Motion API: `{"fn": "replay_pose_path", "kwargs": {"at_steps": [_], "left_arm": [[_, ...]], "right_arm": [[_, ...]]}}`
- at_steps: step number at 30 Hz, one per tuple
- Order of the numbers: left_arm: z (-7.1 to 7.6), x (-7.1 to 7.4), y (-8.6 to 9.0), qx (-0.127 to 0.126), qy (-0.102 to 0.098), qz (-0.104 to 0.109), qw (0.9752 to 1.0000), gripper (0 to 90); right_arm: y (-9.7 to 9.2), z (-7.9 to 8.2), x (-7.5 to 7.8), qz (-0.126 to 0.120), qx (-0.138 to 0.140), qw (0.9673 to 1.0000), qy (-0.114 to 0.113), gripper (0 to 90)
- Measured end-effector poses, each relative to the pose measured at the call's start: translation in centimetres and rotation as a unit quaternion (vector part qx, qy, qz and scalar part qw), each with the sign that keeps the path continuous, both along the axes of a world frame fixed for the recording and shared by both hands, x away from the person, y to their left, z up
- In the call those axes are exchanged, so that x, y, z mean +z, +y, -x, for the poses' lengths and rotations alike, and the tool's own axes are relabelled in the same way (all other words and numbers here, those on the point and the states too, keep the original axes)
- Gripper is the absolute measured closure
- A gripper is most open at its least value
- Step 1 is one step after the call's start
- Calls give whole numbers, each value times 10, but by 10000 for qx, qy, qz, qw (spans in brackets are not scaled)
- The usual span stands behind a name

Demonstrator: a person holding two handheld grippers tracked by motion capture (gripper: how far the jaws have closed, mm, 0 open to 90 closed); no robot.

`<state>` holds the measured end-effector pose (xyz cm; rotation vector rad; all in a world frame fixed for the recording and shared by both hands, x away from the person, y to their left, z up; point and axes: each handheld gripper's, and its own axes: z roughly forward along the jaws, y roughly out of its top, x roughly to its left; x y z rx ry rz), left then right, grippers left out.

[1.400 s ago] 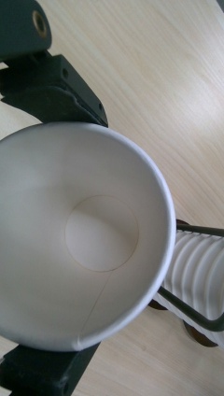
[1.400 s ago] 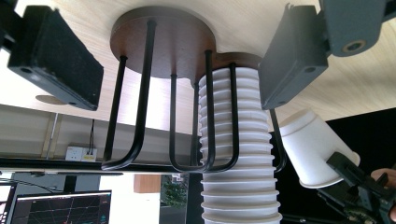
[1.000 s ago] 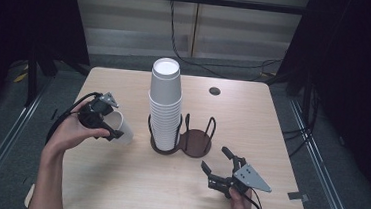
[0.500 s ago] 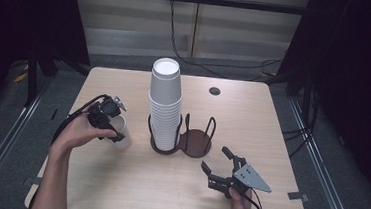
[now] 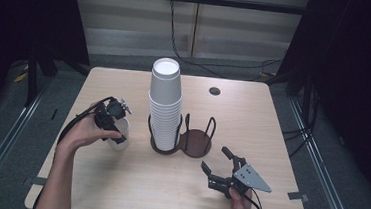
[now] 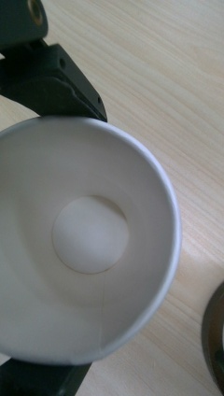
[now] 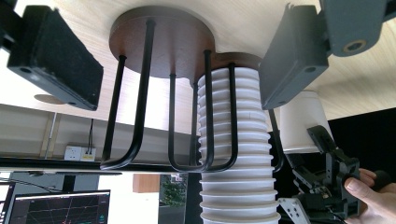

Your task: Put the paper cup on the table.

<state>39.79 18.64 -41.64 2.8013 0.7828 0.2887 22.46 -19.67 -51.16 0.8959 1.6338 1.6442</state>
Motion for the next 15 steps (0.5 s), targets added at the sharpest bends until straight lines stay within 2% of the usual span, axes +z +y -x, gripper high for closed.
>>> {"fn": "replay_pose_path", "kwargs": {"at_steps": [4,9,10,12,15], "left_arm": [[1,-3,-1,-70,-83,-5,9999,45],[2,-7,1,29,-55,-16,10000,45],[3,-9,4,86,-32,82,9999,44],[3,-10,7,118,32,153,9998,41],[4,-10,10,194,1,195,9996,40]], "right_arm": [[0,0,0,0,-1,10000,0,136],[0,0,0,1,1,10000,1,135],[0,0,0,-1,-2,10000,1,135],[0,0,0,-1,-1,10000,0,135],[0,0,0,-1,-2,10000,-1,134]]}}
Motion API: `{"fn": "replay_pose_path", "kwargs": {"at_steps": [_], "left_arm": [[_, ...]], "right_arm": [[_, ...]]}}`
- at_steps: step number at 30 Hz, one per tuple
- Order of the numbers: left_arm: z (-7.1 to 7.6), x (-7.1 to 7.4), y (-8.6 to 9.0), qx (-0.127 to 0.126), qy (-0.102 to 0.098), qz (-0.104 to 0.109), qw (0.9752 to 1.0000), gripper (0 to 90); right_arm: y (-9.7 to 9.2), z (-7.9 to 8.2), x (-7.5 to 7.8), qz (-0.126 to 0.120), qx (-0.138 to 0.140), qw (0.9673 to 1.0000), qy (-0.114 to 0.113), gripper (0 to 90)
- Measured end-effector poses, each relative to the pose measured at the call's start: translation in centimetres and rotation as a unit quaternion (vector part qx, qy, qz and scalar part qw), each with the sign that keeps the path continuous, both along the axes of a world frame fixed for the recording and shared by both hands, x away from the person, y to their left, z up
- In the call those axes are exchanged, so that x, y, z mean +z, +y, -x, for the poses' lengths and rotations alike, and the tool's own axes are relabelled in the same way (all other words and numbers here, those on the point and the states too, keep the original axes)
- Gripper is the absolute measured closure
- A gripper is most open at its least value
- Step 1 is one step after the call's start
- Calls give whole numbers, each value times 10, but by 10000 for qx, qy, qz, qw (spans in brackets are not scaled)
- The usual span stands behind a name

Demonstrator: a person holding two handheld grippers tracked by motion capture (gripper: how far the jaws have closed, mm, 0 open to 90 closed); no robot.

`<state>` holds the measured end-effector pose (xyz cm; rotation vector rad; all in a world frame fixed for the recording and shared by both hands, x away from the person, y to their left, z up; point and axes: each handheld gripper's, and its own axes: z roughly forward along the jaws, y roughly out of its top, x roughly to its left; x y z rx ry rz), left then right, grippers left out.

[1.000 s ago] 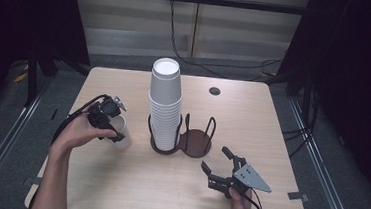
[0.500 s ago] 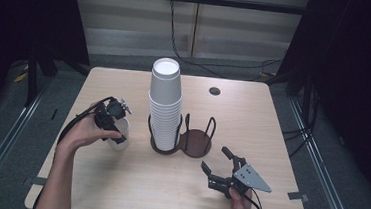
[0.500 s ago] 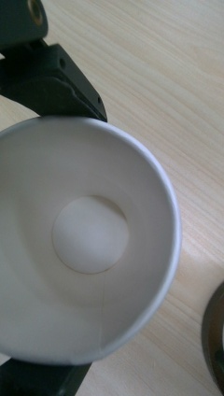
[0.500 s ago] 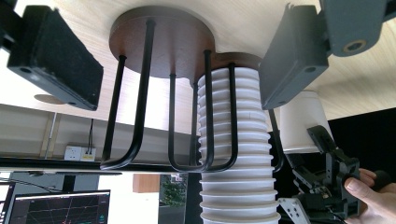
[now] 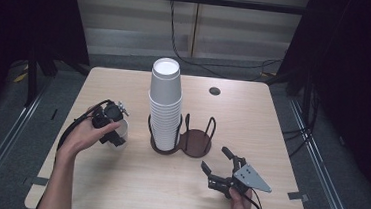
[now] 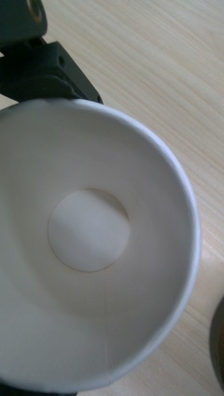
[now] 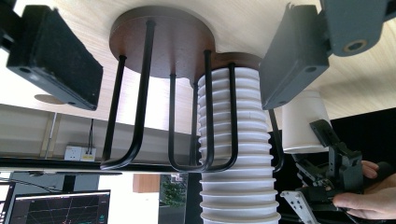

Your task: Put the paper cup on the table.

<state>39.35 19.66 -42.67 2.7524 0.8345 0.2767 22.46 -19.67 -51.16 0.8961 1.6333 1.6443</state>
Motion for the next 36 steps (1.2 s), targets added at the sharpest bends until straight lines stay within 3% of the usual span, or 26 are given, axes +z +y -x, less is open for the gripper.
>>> {"fn": "replay_pose_path", "kwargs": {"at_steps": [4,12,14,15,18,24,32,36], "left_arm": [[1,-3,5,-22,49,-18,10000,58],[5,-11,16,-21,82,239,9997,61],[6,-14,18,-62,128,184,9997,62],[7,-17,17,-153,93,14,9998,77],[8,-20,20,-132,78,113,9998,55],[10,-20,31,-20,85,248,9997,162],[22,-21,40,172,-176,440,9987,161],[28,-18,47,244,-326,743,9964,161]], "right_arm": [[0,0,0,3,0,10000,-1,134],[0,0,0,0,-1,10000,0,134],[0,0,0,3,1,10000,-1,134],[0,0,0,0,-1,10000,1,134],[0,0,0,3,1,10000,-1,135],[0,0,0,1,0,10000,0,134],[0,0,0,4,2,10000,-1,135],[0,0,0,3,1,10000,-2,135]]}}
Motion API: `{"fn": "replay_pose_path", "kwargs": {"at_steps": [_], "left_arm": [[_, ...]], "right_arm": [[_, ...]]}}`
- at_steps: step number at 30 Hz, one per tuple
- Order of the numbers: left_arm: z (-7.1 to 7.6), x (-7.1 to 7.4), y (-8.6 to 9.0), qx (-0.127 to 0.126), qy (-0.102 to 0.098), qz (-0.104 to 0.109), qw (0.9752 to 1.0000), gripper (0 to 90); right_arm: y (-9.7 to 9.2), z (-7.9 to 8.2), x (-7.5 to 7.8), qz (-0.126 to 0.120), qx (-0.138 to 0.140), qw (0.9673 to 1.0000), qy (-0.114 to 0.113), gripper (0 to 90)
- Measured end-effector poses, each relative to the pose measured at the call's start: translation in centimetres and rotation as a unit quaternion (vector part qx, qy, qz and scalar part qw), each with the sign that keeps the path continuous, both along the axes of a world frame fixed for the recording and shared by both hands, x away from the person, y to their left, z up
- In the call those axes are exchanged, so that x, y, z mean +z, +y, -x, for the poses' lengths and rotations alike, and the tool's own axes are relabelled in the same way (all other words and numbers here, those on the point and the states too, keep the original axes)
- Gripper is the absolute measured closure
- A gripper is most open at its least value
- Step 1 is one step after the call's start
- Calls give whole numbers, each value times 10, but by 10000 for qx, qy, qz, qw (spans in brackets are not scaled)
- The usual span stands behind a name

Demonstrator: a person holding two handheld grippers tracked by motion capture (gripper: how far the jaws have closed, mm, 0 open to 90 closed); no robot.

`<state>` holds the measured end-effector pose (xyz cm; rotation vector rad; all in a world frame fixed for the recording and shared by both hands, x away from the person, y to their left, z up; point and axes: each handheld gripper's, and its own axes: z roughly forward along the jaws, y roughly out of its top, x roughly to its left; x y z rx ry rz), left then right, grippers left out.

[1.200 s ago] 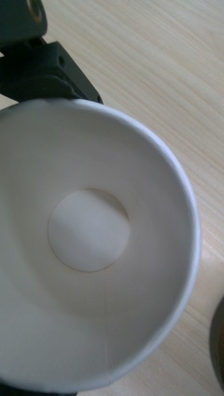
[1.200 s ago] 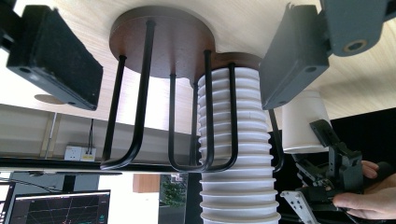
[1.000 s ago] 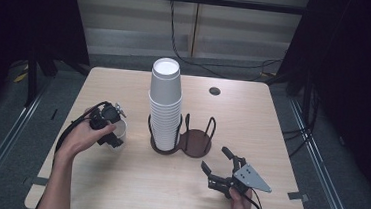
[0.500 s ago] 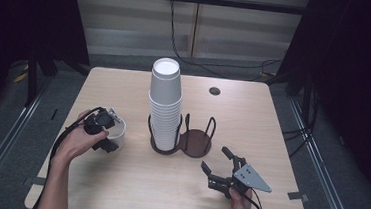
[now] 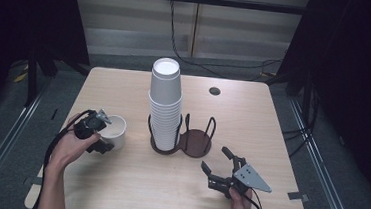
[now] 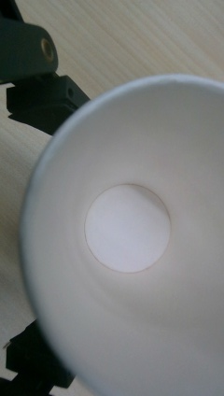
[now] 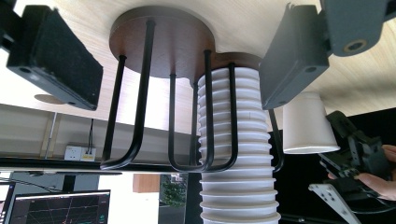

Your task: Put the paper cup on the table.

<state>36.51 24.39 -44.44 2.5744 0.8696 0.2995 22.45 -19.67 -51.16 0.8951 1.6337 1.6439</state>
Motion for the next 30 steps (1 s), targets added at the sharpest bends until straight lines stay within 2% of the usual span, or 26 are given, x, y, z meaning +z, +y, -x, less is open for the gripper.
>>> {"fn": "replay_pose_path", "kwargs": {"at_steps": [4,8,9,11,12,13,14,15,16,18,19,21,23,25,29,30], "left_arm": [[6,3,7,100,-129,186,9997,161],[12,7,15,205,-340,637,9972,161],[14,9,17,243,-340,707,9966,161],[18,11,19,299,-520,763,9953,161],[20,13,21,363,-580,882,9938,161],[25,16,25,402,-762,1154,9896,159],[25,16,25,402,-762,1154,9896,158],[29,17,26,342,-851,1407,9858,159],[29,17,26,342,-851,1407,9858,161],[32,19,26,382,-973,1489,9833,161],[33,19,26,451,-1069,1571,9807,160],[34,19,27,488,-1072,1725,9779,159],[36,18,27,529,-1176,1977,9717,161],[39,18,28,654,-1340,2193,9642,159],[45,18,26,675,-1461,2491,9550,159],[50,19,24,756,-1648,2656,9469,159]], "right_arm": [[0,0,0,0,-2,10000,-1,135],[0,0,0,0,0,10000,0,134],[0,0,0,0,0,10000,1,134],[0,0,0,-1,0,10000,2,134],[0,0,0,-1,0,10000,2,134],[0,0,0,1,-2,10000,-1,134],[0,0,0,-1,-2,10000,1,134],[0,0,0,-1,1,10000,2,134],[0,0,0,-1,1,10000,2,134],[0,0,0,0,1,10000,2,134],[0,0,0,0,0,10000,1,134],[0,0,0,0,-1,10000,0,134],[0,0,0,-1,0,10000,1,134],[0,0,0,-2,0,10000,1,134],[0,0,0,0,-2,10000,-1,134],[0,0,0,0,-2,10000,-1,134]]}}
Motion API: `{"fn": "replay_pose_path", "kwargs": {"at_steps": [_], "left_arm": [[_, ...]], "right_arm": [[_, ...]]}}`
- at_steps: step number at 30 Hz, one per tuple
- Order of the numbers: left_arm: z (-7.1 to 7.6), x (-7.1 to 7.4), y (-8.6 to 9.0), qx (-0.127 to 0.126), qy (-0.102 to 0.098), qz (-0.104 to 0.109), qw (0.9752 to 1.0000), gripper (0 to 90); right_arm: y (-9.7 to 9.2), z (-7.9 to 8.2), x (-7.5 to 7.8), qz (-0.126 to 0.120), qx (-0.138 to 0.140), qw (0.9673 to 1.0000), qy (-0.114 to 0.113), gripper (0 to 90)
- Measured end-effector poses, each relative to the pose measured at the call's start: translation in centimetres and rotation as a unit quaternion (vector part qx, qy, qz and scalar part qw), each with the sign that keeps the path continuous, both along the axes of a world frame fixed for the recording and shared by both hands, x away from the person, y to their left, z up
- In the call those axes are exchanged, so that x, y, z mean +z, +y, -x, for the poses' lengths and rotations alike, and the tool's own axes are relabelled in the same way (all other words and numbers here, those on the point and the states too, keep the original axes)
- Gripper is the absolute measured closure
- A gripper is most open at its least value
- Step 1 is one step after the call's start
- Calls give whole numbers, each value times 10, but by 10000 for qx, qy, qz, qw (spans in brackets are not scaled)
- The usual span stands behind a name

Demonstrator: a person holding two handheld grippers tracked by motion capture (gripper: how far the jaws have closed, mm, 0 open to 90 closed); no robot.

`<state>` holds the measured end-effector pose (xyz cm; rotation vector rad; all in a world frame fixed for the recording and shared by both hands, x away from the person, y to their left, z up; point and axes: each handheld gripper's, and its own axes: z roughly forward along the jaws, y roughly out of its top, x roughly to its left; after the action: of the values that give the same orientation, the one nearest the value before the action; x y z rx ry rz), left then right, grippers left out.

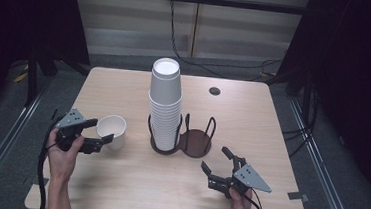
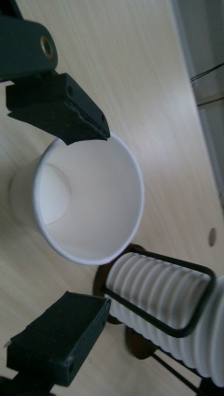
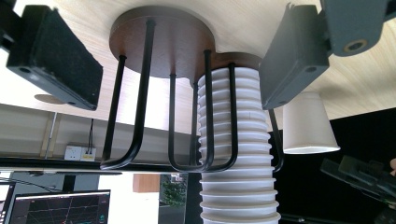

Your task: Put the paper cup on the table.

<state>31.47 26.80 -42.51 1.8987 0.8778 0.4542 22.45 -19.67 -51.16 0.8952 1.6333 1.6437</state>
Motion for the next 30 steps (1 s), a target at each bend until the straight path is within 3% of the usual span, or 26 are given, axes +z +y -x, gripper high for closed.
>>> {"fn": "replay_pose_path", "kwargs": {"at_steps": [1,5,7,10,12,13,14,17,22,24,26,30], "left_arm": [[0,0,0,0,0,0,10000,159],[9,3,-4,-198,-197,485,9984,159],[12,3,-7,-94,-251,520,9983,165],[18,2,-12,-169,-411,791,9959,166],[22,1,-15,-100,-606,790,9950,166],[24,0,-18,-82,-593,872,9944,165],[26,0,-21,-129,-565,812,9950,165],[32,0,-31,-68,-796,879,9929,163],[37,-8,-50,-41,-825,957,9920,155],[39,-12,-56,-105,-797,1005,9917,155],[41,-16,-64,-200,-836,906,9922,156],[46,-26,-77,-402,-946,923,9904,156]], "right_arm": [[0,0,0,0,0,10000,0,134],[0,0,0,0,-1,10000,0,134],[0,0,0,1,5,10000,0,134],[0,0,0,-7,14,10000,-2,134],[0,0,0,-3,10,10000,1,134],[0,0,0,-2,8,10000,4,133],[0,0,0,-2,8,10000,4,133],[0,0,0,-3,34,10000,-11,133],[0,0,0,-3,37,10000,-11,133],[0,0,0,-3,37,10000,-11,133],[0,0,0,-4,38,10000,-9,133],[0,0,0,-5,38,10000,-8,133]]}}
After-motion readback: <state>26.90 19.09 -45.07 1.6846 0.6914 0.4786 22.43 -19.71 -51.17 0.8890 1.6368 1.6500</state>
